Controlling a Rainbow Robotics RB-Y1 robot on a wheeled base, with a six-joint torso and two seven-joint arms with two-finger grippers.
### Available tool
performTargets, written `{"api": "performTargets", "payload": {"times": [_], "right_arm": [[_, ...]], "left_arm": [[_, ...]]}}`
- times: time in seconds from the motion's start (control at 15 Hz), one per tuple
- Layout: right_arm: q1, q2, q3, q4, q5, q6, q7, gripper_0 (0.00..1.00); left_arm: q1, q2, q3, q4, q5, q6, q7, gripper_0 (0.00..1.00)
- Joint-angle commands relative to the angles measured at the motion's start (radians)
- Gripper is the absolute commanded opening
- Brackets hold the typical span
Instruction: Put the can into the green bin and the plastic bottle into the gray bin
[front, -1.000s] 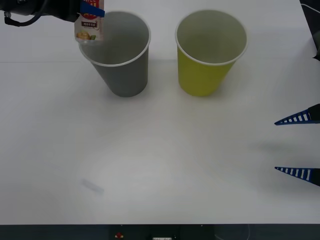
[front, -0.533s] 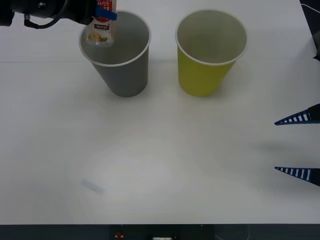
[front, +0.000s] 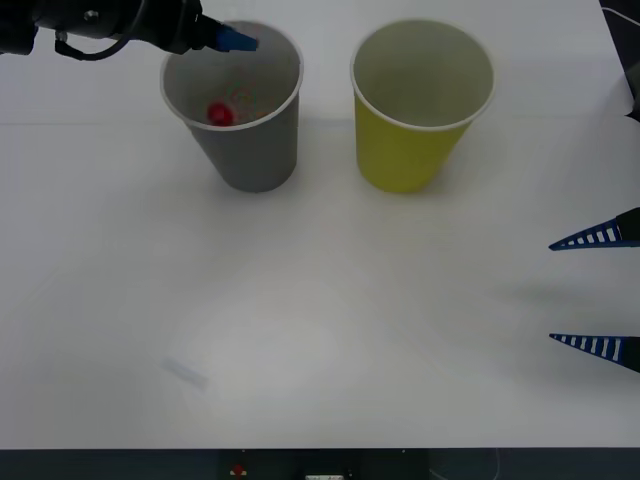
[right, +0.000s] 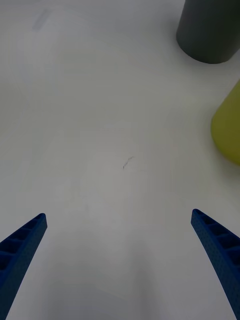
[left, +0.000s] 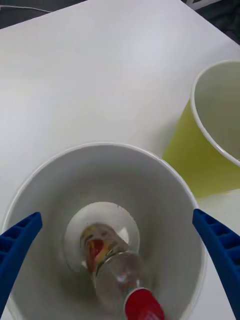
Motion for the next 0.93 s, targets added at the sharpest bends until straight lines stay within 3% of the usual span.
{"api": "performTargets", "payload": {"times": [0.07,0.6,0.93], "right_arm": [[0.000,0.000,0.000,0.000,0.000,0.000,0.000,1.00],[0.000,0.000,0.000,0.000,0.000,0.000,0.000,1.00],[0.000,0.000,0.000,0.000,0.000,0.000,0.000,1.00]], "left_arm": [[0.007,-0.001,0.083,-0.029,-0.005,-0.130,-0.077,1.00],[0.337,-0.001,0.306,-0.394,-0.015,-0.170,-0.124,1.00],[0.546,-0.049,0.427,-0.553,-0.027,-0.217,-0.267,1.00]]}}
